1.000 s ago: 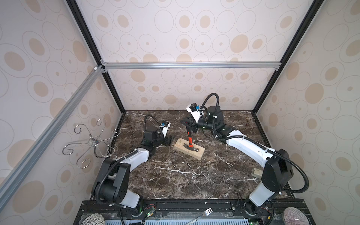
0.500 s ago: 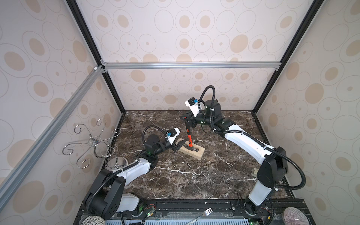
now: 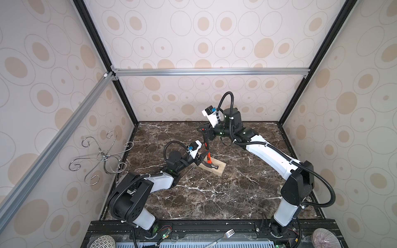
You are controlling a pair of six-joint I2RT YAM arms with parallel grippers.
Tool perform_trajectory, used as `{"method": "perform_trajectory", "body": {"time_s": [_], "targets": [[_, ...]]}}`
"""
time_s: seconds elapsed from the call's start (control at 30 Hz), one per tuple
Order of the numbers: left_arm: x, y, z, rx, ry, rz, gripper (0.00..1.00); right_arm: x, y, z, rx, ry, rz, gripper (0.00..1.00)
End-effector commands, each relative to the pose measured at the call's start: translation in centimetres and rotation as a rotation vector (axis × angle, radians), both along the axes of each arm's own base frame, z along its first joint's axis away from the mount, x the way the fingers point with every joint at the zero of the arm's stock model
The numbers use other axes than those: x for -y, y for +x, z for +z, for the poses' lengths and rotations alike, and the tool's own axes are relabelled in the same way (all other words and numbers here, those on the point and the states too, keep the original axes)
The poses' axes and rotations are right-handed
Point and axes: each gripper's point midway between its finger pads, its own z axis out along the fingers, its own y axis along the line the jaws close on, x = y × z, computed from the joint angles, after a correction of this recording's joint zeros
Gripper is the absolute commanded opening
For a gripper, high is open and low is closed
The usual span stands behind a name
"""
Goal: Use a claw hammer to pull out a nail
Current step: Remove the nail from the mounting plate.
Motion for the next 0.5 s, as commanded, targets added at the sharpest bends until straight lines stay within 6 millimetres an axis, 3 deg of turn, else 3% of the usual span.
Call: {"method": "perform_trajectory", "body": {"time_s": [0.0,0.23,0.47], "targets": [[0.0,1.2,2.5,0.054,-0.063,0.046,0.47,-0.6,-0.4,2.4,0.042,0.038,0.016,0.00],[0.6,1.9,2.1,0.045,-0.064,0.049,0.39,-0.6,-0.5,2.2,0.028,0.030,0.021,0.00],[1.1,2.7,1.1,0.022,-0.033,0.054,0.22,-0.2,-0.6,0.7,-0.034,-0.020,0.007,0.00]]}}
